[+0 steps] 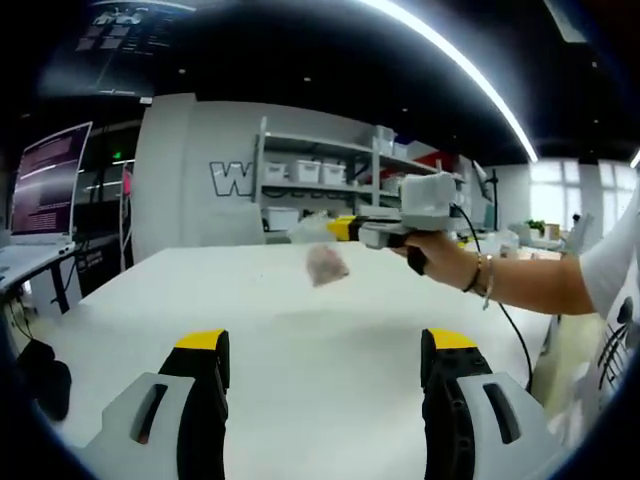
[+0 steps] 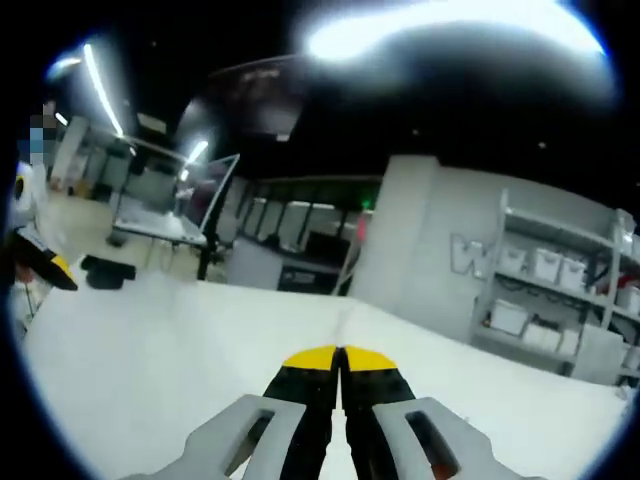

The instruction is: Open the resealable bag by pulling the two sides of the seal apart until the entire bag opening is separated and visibly accessible.

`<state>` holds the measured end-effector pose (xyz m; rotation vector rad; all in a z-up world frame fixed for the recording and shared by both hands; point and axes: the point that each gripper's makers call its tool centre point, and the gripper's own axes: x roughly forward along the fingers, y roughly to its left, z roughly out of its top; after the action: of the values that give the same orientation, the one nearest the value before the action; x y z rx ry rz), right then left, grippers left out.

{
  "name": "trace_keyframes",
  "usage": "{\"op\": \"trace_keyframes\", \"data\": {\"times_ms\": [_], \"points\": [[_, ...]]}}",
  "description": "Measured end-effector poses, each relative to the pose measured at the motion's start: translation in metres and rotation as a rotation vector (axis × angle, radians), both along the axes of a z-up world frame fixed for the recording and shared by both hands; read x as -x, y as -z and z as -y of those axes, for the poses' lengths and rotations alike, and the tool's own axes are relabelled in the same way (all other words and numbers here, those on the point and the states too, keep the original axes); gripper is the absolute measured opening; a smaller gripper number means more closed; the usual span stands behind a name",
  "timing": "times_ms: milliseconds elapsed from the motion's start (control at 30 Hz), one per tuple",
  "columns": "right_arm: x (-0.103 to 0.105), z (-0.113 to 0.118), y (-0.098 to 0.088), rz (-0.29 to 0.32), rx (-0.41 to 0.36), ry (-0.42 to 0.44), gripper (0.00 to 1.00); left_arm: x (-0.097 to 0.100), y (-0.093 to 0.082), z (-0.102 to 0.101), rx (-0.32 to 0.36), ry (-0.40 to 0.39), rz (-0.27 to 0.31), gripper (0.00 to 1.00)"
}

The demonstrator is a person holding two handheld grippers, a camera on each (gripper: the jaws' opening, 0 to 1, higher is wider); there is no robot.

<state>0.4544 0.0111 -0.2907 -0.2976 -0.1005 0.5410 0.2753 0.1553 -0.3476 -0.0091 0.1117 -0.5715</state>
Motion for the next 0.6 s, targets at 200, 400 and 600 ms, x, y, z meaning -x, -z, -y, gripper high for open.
{"op": "trace_keyframes", "data": {"times_ms": [200,400,600], "points": [[0.008,0.004,0.003,-0.002,-0.013,-0.005,0.0,0.001,0.0,0.004,-0.004,0.013,0.0,0.77],[0.013,0.007,0.005,-0.004,-0.025,-0.002,0.0,0.001,-0.001,0.005,-0.003,0.016,0.002,0.77],[0.02,0.011,0.009,-0.008,-0.038,0.0,0.0,0.001,-0.001,0.006,-0.008,0.019,0.002,0.77]]}}
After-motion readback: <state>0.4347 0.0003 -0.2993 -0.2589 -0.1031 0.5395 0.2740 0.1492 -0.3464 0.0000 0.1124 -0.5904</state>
